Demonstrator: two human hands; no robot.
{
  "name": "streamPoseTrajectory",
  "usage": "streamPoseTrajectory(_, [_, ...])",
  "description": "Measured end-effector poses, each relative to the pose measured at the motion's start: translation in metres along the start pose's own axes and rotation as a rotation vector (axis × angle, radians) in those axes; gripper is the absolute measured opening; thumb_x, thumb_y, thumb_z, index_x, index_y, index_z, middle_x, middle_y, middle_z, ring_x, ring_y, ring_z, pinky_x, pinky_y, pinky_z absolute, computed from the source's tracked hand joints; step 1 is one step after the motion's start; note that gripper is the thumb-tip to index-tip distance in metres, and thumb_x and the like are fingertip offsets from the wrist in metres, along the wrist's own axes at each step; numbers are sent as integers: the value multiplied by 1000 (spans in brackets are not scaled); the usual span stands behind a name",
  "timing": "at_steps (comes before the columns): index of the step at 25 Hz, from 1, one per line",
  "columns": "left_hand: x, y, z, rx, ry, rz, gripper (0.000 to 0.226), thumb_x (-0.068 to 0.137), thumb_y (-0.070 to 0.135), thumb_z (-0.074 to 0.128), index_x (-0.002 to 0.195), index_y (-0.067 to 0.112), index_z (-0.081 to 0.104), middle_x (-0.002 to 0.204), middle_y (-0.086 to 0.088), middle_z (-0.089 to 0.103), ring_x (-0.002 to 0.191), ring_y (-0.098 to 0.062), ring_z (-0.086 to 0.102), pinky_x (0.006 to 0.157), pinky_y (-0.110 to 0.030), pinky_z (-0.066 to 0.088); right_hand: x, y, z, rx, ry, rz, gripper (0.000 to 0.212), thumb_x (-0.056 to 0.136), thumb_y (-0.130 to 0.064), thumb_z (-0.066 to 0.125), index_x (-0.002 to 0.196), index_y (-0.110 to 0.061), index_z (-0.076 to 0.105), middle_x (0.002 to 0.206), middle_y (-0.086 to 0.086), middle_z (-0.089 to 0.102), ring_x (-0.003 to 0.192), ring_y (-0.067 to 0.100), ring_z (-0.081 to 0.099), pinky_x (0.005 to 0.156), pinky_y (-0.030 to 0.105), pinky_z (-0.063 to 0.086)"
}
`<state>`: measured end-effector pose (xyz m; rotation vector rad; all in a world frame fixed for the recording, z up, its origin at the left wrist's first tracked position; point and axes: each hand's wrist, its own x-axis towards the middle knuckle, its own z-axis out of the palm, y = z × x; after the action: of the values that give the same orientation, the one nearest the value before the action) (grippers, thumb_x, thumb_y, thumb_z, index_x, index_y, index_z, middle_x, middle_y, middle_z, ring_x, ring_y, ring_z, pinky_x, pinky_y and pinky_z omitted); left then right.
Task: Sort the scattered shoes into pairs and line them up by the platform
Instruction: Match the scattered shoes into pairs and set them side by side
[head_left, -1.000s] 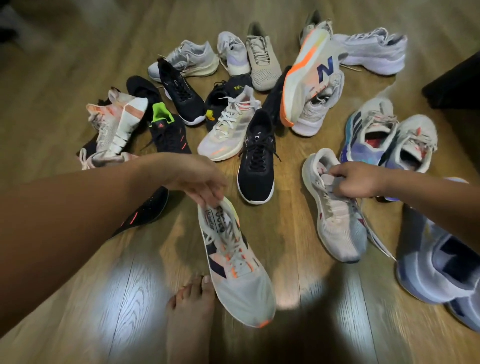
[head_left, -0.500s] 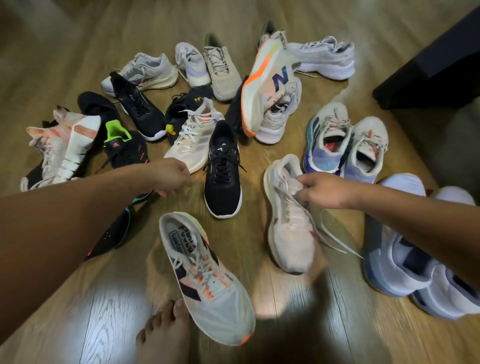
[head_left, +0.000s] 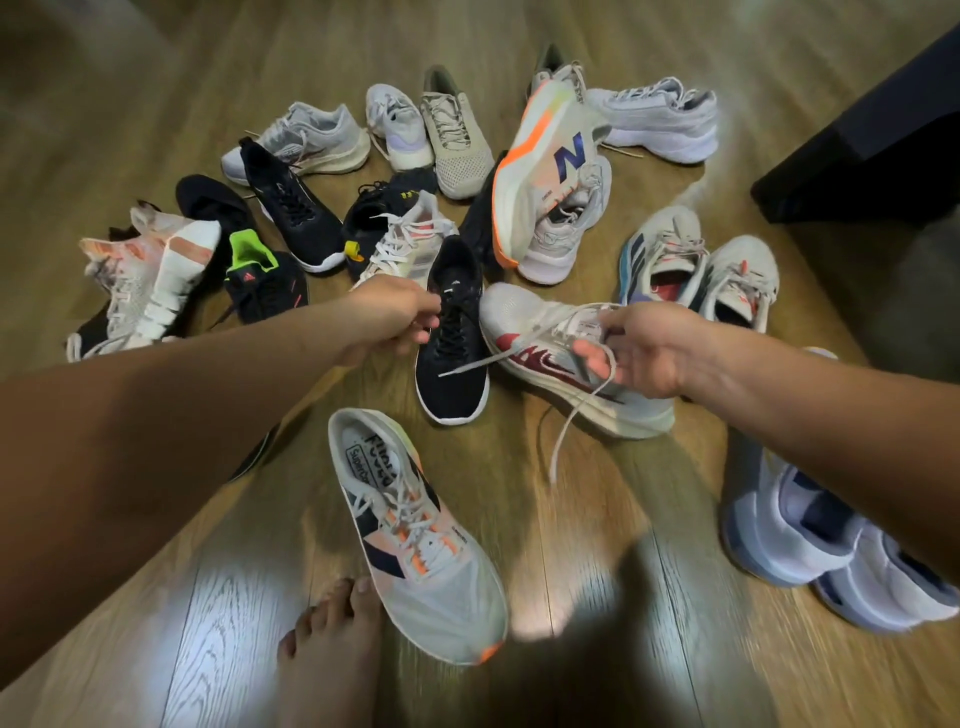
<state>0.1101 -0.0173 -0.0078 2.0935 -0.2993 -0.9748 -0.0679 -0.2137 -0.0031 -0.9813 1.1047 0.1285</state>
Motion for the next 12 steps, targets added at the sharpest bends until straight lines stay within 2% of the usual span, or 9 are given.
streamPoseTrajectory(3, [0,-13,-5,197,6,-2,17,94,21,56,96,9,66,91,-10,65,73,-20,57,68,-32,48,-5,2,-2,92,117,-71,34,103,-12,27,123,-11,53,109,11,69,66,11,69,48,21,54])
streamPoseTrajectory(5, [-2,-24,-15,509,3,-67,25,95,23,53,108,6,65,102,-13,64,86,-25,60,77,-37,52,-8,13,6,173,128,-88,39,100,-12,21,120,-13,56,104,8,70,65,14,69,46,23,54])
streamPoseTrajectory(7, [-11,-35,-26,789,-154,-173,30,96,23,50,119,10,61,116,-10,60,102,-27,61,86,-39,54,-13,27,17,161,29,-64,32,100,-12,26,111,-14,57,100,8,66,72,20,68,48,28,56])
streamPoseTrajectory(8, [-17,-38,-30,802,-253,-233,30,95,21,50,122,15,60,120,-8,59,106,-26,61,90,-40,55,-13,31,19,65,-8,-63,25,99,-13,33,104,-13,58,96,9,65,72,24,67,52,32,57])
streamPoseTrajectory(9, [-20,-43,-33,752,-329,-270,31,93,19,52,123,19,59,121,-6,60,108,-25,61,92,-42,55,-11,35,15,-140,15,-123,18,97,-14,40,96,-13,58,91,10,64,71,26,66,58,37,58])
streamPoseTrajectory(10, [-23,-46,-34,697,-364,-287,32,92,18,55,123,21,60,120,-5,62,107,-24,62,93,-42,55,-7,36,5,-471,98,-263,14,94,-17,46,91,-13,58,87,10,65,73,29,67,65,41,58])
streamPoseTrajectory(12, [-27,-45,-40,673,-382,-293,32,90,21,59,122,24,60,116,-4,65,106,-22,63,94,-42,54,0,40,-19,-1299,254,-563,20,88,-38,52,92,-20,60,92,8,67,89,32,65,76,41,55])
